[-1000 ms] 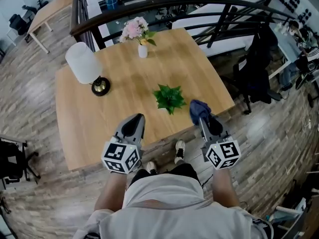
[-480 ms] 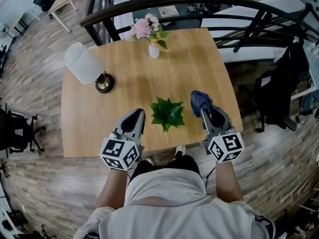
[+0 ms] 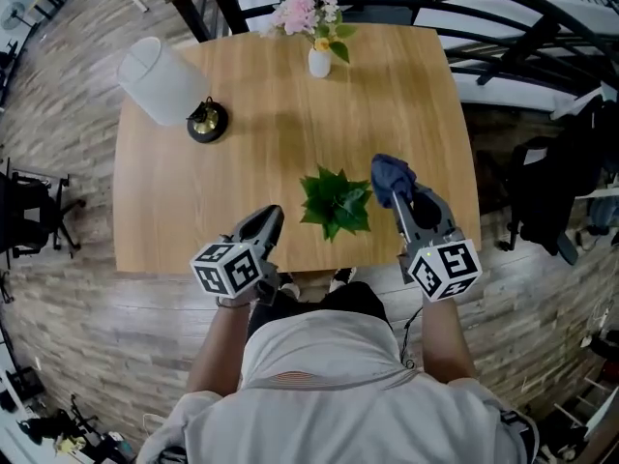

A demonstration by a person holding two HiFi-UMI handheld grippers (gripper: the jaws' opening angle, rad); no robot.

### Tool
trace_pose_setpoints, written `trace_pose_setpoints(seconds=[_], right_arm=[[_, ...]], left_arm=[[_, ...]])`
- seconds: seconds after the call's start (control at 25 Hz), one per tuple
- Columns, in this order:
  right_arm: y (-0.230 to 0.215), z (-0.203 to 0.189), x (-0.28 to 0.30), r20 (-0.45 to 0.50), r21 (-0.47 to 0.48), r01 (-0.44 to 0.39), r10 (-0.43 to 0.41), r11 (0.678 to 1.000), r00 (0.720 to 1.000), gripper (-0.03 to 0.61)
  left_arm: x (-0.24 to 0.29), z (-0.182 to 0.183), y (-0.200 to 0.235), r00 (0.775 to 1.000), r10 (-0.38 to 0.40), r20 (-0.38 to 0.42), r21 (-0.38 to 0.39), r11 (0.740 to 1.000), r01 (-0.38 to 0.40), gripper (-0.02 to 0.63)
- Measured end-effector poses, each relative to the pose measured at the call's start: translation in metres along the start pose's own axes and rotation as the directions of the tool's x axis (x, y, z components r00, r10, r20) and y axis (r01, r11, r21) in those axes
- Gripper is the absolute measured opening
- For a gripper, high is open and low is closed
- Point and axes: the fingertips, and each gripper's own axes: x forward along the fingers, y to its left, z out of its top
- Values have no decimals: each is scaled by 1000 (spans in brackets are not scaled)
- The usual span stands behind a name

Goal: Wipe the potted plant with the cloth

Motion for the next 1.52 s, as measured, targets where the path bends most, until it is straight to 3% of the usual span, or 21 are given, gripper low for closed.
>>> trace_pose_setpoints(seconds=[0.12, 0.2, 0.24, 0.32, 0.56, 0.72, 0.88, 1.04, 1.28, 1.44, 1.52], right_arm=[[12, -10, 6, -38, 3, 14, -14, 1000, 999, 135], [19, -14, 10, -50, 6, 23, -23, 1000, 998, 133], [21, -15, 12, -53, 10, 29, -28, 1000, 998, 133], [27, -18, 15, -60, 14, 38, -37, 999, 998, 133], [39, -23, 25, -70, 22, 43, -41, 999, 997, 133], [43, -28, 29, -78, 32, 47, -45, 998, 996, 133], [42, -33, 32, -87, 42, 48, -44, 998, 995, 133], [40, -37, 32, -97, 48, 46, -41, 998, 994, 133], [41, -39, 37, -112, 53, 18, -12, 998, 994, 133], [65, -26, 55, -117, 8, -118, 118, 993, 986, 133], [88, -23, 70, -159, -38, -241, 233, 970, 959, 133]], left_arm=[[15, -41, 27, 993, -63, -99, -172, 984, 45, 29], [29, -60, 30, 977, -144, -156, -232, 967, 106, 31], [36, -65, 28, 967, -185, -173, -247, 959, 139, 32], [49, -71, 24, 950, -248, -191, -270, 943, 192, 92], [73, -90, 16, 893, -379, -243, -376, 886, 273, 110], [70, -105, 10, 857, -424, -294, -366, 878, 308, 115], [74, -112, 17, 866, -397, -303, -373, 886, 276, 115], [83, -94, 14, 877, -425, -223, -436, 849, 300, 115], [97, -90, 14, 887, -407, -218, -457, 846, 275, 114], [100, -95, 16, 891, -407, -203, -513, 819, 257, 117], [101, -95, 16, 891, -408, -197, -525, 812, 255, 117]])
